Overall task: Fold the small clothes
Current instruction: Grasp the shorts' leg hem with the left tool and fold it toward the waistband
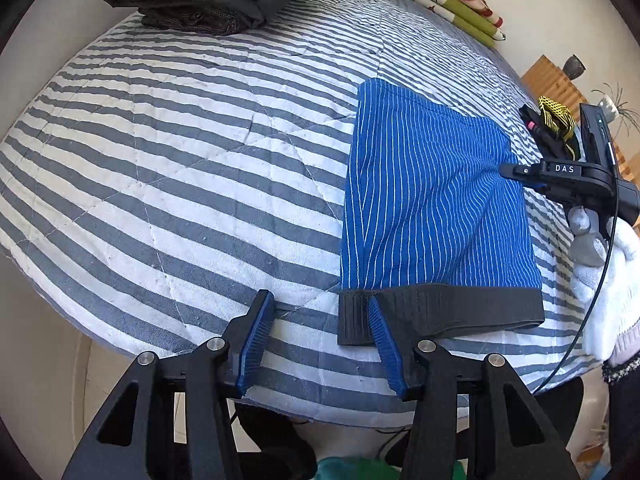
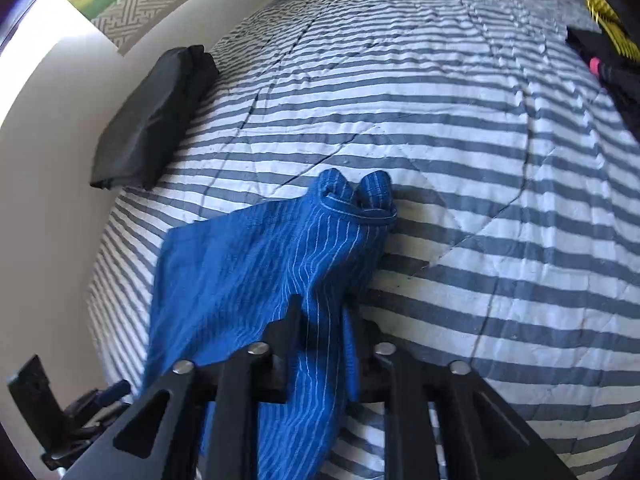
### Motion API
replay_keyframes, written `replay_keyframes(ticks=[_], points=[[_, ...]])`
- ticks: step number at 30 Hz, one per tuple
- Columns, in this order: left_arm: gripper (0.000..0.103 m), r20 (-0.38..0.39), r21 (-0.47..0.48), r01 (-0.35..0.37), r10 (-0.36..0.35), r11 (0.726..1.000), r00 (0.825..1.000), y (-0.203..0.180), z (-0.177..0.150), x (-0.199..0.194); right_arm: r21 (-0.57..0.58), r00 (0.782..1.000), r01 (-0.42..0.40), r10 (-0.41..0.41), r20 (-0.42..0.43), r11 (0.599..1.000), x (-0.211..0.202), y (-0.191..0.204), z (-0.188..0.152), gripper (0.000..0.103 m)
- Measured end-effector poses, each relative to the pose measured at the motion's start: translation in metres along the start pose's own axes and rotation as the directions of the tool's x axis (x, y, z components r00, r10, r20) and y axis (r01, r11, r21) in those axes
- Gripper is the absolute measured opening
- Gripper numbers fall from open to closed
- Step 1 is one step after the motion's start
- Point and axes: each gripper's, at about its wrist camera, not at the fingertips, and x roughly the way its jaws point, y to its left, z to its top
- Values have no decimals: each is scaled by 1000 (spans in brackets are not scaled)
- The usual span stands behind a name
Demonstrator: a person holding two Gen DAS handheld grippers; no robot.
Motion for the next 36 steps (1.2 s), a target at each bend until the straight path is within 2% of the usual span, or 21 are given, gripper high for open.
replay_keyframes(ticks=[3,5,6,8,10,12,14,15,17,18,19,22,24,28,30,32,36], points=[[53,34,-29,32,-31,999,999,5,7,-15,45,1000,-28,28,1,999,-5,-15,-4,17],[53,61,-22,30,-28,999,998,2,16,-23,20,999,-37,36,29,999,-21,-15,-9,29],[53,72,-11,31,-31,999,997,-1,21,-25,10,999,-30,30,45,999,-31,-13,-14,30],[53,91,15,44,-45,999,995,-11,30,-26,-40,993,-26,30,110,999,-57,-3,-30,30],[53,90,55,66,-71,996,993,-24,41,-21,-127,987,-58,76,139,990,-77,16,-53,30],[53,79,94,62,-69,994,994,-38,48,-10,-222,983,-105,135,125,969,-86,38,-79,30],[52,53,135,54,-61,989,997,-48,51,6,-292,986,-96,131,102,951,-82,56,-102,30],[52,44,162,16,-24,987,999,-54,52,15,-313,989,-88,121,86,946,-77,60,-111,30],[51,39,219,-110,104,970,994,-58,52,35,-339,997,-61,76,31,939,-59,60,-129,30],[52,36,231,-124,119,965,992,-57,52,41,-341,998,-62,62,-10,938,-49,55,-140,30],[52,49,221,-115,106,968,993,-53,54,39,-344,998,-55,42,-46,937,-40,50,-150,30],[51,60,124,-84,77,989,995,-39,63,29,-426,1000,-14,5,-23,905,-47,46,-170,29],[51,62,76,-31,27,997,998,-27,69,19,-430,998,-53,30,-61,901,-56,42,-170,29],[51,58,86,-40,35,995,998,-21,79,16,-337,997,-57,72,31,940,-82,20,-144,29],[52,25,81,1,-3,997,1000,-21,86,24,-251,995,-45,66,76,967,-87,6,-121,29],[51,-15,77,27,-26,997,1000,-22,91,35,-165,991,-62,80,104,984,-86,-5,-98,29],[51,-56,85,42,-37,996,998,-29,97,53,-59,988,-127,131,78,990,-65,-19,-67,29]])
